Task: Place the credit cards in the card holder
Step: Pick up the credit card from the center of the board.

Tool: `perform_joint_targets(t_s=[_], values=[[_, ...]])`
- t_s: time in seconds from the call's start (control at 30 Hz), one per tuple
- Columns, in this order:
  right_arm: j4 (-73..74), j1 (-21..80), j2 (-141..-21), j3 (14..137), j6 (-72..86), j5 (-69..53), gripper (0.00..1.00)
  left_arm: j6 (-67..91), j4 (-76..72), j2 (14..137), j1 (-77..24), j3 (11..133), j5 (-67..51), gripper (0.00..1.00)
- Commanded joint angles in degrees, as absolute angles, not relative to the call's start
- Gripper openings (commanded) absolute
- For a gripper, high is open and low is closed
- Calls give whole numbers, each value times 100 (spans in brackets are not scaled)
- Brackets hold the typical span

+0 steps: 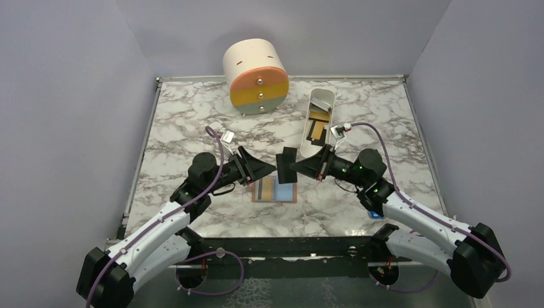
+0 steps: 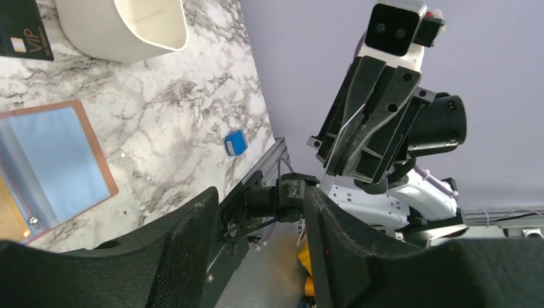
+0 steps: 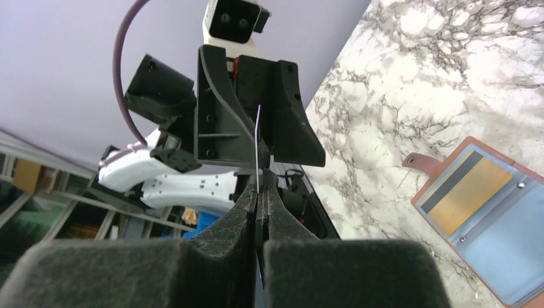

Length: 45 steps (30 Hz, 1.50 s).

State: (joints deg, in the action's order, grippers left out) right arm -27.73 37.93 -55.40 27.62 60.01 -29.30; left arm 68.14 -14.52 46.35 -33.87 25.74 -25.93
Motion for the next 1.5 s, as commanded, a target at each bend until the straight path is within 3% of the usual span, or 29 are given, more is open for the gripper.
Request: perform_joint_targets(t_s=[0.0, 0.23, 0.33, 0.7, 1.0, 1.27, 1.47], values=[[-3113, 3823, -5607, 2742, 6317, -2608, 1, 7169, -2395, 4802, -3375, 2682, -2891, 53], [-3358, 3823, -5807, 2608, 6478, -2628, 1, 7219, -2706, 5112, -3375, 2809, -3080, 38], [-3462, 3823, -5849, 2536, 6552, -2624, 1, 7256, -2763, 5177, -3375, 2829, -3089, 44], [-2915, 3819, -5400, 2497, 6475, -2133, 1, 7592, -2797, 4578, -3375, 2520, -2393, 48], [-2730, 3823, -5408, 2654, 6486, -2114, 1, 7919, -2820, 4642, -3375, 2340, -2349, 61], [-3032, 3823, -5648, 2671, 6552, -2258, 1, 7758, -2886, 5039, -3384, 2525, -2647, 43], [-3216, 3818, -5845, 2625, 6636, -2375, 1, 7750, -3020, 5173, -3384, 2526, -2686, 39]])
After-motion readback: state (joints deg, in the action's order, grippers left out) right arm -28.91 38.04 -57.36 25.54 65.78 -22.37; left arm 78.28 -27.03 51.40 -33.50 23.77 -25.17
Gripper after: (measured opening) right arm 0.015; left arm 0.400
